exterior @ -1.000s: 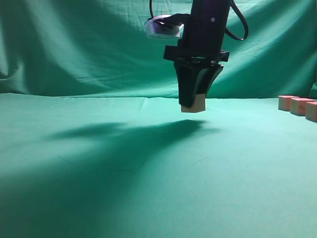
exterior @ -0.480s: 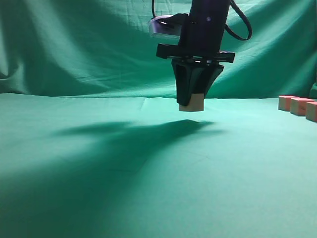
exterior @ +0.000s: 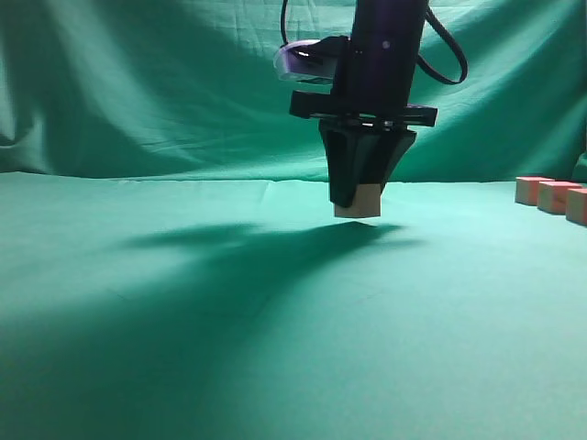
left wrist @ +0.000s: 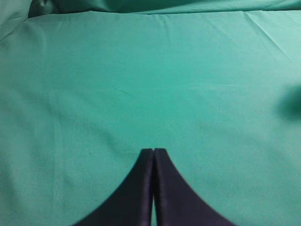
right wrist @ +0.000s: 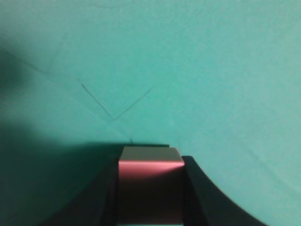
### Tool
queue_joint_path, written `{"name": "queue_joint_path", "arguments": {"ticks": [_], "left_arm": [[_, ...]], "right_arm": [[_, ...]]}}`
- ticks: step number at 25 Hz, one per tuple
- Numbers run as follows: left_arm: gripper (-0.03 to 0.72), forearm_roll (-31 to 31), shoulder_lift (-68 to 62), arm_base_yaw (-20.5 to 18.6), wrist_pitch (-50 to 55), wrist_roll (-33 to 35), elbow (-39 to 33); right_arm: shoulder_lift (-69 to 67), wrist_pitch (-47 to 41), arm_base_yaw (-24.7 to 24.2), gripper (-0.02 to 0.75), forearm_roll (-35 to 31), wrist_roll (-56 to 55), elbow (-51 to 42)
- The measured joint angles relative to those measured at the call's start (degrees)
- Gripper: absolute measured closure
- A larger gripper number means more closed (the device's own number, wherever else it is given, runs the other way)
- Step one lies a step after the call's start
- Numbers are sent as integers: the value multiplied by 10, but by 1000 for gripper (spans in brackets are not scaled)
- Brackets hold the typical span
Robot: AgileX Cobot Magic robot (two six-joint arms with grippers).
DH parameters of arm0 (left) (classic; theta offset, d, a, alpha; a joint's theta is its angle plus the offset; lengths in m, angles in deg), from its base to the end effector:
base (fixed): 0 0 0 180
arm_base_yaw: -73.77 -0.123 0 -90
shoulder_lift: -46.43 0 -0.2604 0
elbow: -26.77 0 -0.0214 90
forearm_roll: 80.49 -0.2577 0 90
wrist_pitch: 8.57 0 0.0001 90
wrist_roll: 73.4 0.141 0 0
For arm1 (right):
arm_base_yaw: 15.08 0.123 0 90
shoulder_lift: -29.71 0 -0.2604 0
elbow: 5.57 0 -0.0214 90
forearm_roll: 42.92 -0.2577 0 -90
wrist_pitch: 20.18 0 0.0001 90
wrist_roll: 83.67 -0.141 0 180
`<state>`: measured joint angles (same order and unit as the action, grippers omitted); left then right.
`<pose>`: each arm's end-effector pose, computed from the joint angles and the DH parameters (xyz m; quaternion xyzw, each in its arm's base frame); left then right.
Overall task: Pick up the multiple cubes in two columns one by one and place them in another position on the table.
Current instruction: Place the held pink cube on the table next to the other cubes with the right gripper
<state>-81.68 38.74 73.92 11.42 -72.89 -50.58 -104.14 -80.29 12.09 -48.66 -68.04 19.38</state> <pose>0.1330 0.0007 0.1648 0.0102 0.7934 0.0107 0.6085 0.4020 0.2201 0.1097 -0.3435 0.9332 0.0550 0.0906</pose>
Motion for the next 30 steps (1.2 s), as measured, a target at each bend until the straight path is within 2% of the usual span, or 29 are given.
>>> {"name": "queue_joint_path", "arguments": {"ticks": [7, 30], "left_arm": [[688, 0, 0, 0, 0, 0, 0], [688, 0, 0, 0, 0, 0, 0]], "right_arm": [[-2, 1, 0, 483, 17, 8, 0], [-8, 11, 0, 483, 12, 30, 0]]}}
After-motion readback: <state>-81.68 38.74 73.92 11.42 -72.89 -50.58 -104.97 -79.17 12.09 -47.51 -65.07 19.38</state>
